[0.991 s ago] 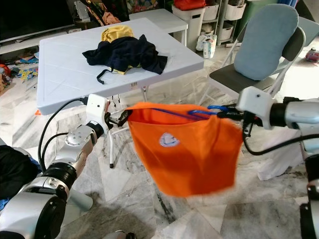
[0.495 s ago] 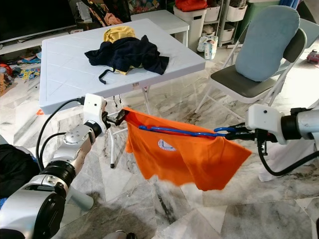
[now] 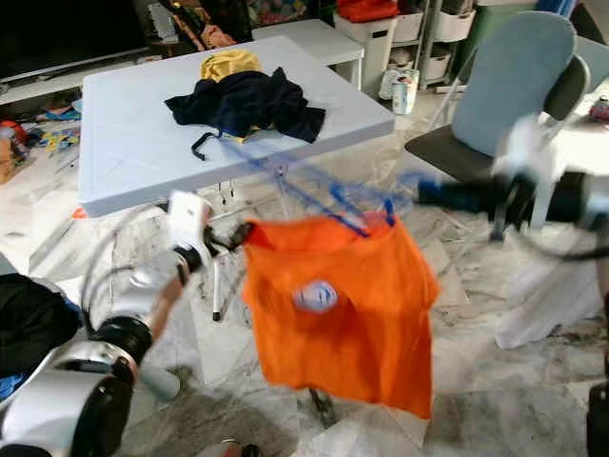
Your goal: Hang hanger
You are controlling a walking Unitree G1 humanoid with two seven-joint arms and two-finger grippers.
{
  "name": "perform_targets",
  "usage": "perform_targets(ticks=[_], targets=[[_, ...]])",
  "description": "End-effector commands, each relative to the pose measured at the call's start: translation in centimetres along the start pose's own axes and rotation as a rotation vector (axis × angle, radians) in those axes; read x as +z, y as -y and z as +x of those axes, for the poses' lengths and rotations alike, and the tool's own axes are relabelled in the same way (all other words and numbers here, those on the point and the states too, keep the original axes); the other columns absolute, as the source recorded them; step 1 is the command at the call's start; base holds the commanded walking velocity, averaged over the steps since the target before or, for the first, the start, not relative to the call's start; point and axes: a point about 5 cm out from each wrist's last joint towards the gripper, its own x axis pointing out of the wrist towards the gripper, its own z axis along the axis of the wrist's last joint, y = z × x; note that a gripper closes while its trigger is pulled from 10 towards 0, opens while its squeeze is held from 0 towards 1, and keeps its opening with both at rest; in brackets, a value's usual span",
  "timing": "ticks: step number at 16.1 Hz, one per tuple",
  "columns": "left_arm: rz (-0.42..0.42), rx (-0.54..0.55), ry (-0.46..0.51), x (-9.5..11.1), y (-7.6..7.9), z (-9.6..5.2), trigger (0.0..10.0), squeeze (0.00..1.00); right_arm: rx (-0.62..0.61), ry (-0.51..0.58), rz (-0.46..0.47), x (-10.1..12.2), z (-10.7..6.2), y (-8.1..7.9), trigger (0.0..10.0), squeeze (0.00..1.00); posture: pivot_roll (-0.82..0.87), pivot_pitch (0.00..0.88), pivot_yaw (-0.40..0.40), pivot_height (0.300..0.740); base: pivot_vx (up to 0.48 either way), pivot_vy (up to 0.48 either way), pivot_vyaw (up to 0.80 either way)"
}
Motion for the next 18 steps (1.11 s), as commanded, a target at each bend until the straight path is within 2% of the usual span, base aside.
perform_targets(ticks=[1,2,4,6,7,8,9,10,11,13,14,15,16,17,18], targets=[[-0.006,0.005,-0.016,-0.3,-0.2,-0.1,10.0,0.0,0.002,0.098,0.013,1.3,-0.1,0.3,0.0,0.0,-0.15,0.0,0.066,0.74,0.0,0.0,0.0],[-0.015,-0.004,-0.014,-0.3,0.0,0.0,10.0,0.0,-0.014,0.161,0.053,1.6,0.2,0.5,0.0,0.0,-0.15,0.0,0.063,0.74,0.0,0.0,0.0],[-0.01,-0.037,-0.01,-0.4,0.9,0.1,10.0,0.0,-0.097,0.205,0.07,1.4,1.3,0.9,0.0,0.0,-0.15,0.0,0.064,0.74,0.0,0.0,0.0],[0.001,-0.094,-0.006,-1.0,2.4,0.2,10.0,0.0,-0.285,0.288,0.131,0.5,3.4,1.8,0.0,0.0,-0.14,0.0,0.063,0.74,0.0,0.0,0.0],[0.014,-0.179,0.009,-1.3,4.2,0.2,10.0,0.0,-0.495,0.309,0.166,-0.9,6.0,2.1,0.0,0.0,-0.14,0.0,0.063,0.74,0.0,0.0,0.0],[0.012,-0.196,0.014,-1.4,4.5,0.2,10.0,0.0,-0.568,0.314,0.178,-1.0,6.4,2.3,0.0,0.0,-0.14,0.0,0.062,0.74,0.0,0.0,0.0],[0.008,-0.227,0.015,-1.6,5.1,0.0,10.0,0.0,-0.747,0.413,0.3,-1.2,7.4,2.9,0.0,0.0,-0.13,0.0,0.058,0.74,0.0,0.0,0.0],[0.01,-0.231,0.014,-1.6,5.1,0.0,10.0,0.0,-0.771,0.43,0.324,-1.2,7.6,2.9,0.0,0.0,-0.13,0.0,0.058,0.74,0.0,0.0,0.0],[0.012,-0.225,0.016,-1.8,5.2,-0.2,10.0,0.0,-0.821,0.437,0.349,-1.9,8.9,2.1,0.0,0.0,-0.12,0.0,0.053,0.74,0.0,0.0,0.0],[-0.015,-0.173,0.04,-1.6,4.7,-0.2,10.0,0.0,-0.907,0.438,0.42,-3.1,9.9,1.3,0.0,0.0,-0.11,0.0,0.048,0.74,0.0,0.0,0.0],[-0.046,-0.124,0.08,-0.9,4.1,-0.1,10.0,0.0,-1.005,0.385,0.433,-4.4,10.6,0.5,0.0,0.0,-0.11,0.0,0.046,0.74,0.0,0.0,0.0],[-0.074,-0.108,0.107,-0.1,3.8,0.0,10.0,0.0,-1.177,0.288,0.399,-5.7,10.7,-0.3,0.0,0.0,-0.11,0.0,0.048,0.74,0.0,0.0,0.0],[-0.086,-0.113,0.113,0.2,3.9,0.1,10.0,0.0,-1.234,0.292,0.46,-6.1,10.9,-0.6,0.0,0.0,-0.11,0.0,0.049,0.74,0.0,0.0,0.0],[-0.072,-0.112,0.111,0.3,3.9,0.1,10.0,0.0,-1.232,0.333,0.572,-6.3,11.6,-0.9,0.0,0.0,-0.11,0.0,0.051,0.74,0.0,0.0,0.0],[-0.039,-0.095,0.102,0.2,3.9,0.2,10.0,0.0,-1.22,0.392,0.74,-6.6,12.7,-1.4,0.0,0.0,-0.11,0.0,0.053,0.74,0.0,0.0,0.0]])
